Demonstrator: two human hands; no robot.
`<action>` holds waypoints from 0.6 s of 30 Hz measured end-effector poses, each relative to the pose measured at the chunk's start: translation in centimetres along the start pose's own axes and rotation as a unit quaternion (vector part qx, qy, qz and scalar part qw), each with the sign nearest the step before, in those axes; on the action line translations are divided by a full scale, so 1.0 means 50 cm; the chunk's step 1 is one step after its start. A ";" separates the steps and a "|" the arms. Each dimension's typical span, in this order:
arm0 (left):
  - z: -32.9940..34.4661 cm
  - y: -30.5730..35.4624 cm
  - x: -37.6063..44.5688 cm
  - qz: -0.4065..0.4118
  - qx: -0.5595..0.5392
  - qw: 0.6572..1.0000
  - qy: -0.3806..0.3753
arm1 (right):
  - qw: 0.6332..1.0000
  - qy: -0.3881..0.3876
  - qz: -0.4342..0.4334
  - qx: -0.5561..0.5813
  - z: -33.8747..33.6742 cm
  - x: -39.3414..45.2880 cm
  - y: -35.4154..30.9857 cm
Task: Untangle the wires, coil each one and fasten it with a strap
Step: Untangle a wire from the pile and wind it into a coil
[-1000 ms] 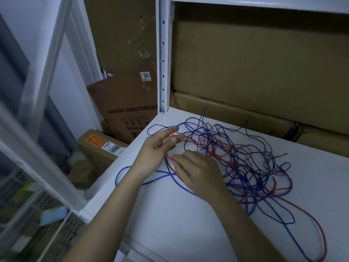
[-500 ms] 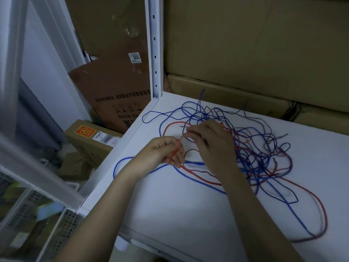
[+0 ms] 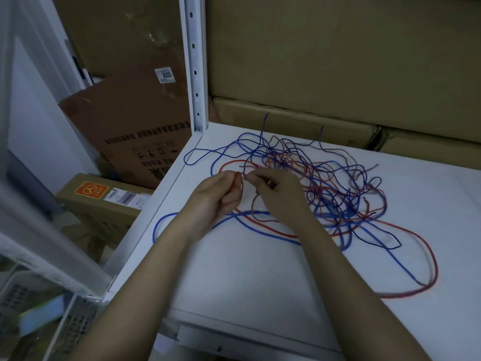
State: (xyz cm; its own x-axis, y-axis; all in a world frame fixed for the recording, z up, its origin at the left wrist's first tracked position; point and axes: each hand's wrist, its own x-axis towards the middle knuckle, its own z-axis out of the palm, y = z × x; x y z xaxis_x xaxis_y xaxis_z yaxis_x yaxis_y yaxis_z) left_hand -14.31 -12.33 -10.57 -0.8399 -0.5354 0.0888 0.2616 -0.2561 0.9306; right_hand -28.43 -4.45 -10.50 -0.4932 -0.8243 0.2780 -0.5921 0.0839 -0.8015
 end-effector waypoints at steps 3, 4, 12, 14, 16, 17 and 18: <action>-0.009 0.008 0.009 -0.024 -0.110 0.993 0.035 | 0.998 -0.037 -0.017 -0.044 0.014 -0.014 -0.003; -0.011 0.009 0.012 -0.033 -0.135 0.989 0.043 | 0.995 -0.042 -0.040 -0.084 0.017 -0.019 -0.003; -0.012 0.023 0.025 -0.076 -0.239 0.967 0.037 | 0.999 -0.028 -0.045 -0.004 0.013 -0.040 -0.018; -0.006 0.024 0.025 -0.074 -0.228 0.971 0.024 | 0.997 -0.028 -0.021 0.073 0.012 -0.035 -0.030; 0.001 0.023 0.024 -0.072 -0.214 0.974 0.025 | 0.993 -0.029 -0.015 0.109 0.013 -0.033 -0.039; 0.004 0.021 0.024 -0.071 -0.205 0.976 0.030 | 0.993 -0.029 -0.009 0.117 0.013 -0.033 -0.042; 0.007 0.020 0.024 -0.068 -0.194 0.978 0.036 | 0.992 -0.032 -0.002 0.120 0.013 -0.034 -0.043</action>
State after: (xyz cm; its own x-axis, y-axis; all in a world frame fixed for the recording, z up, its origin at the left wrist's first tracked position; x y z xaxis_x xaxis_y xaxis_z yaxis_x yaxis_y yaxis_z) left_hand -15.21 -12.94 -9.42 -0.8474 -0.5270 -0.0655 0.3216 -0.6074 0.7264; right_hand -25.92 -3.58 -9.59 -0.4453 -0.8586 0.2542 -0.4212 -0.0497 -0.9056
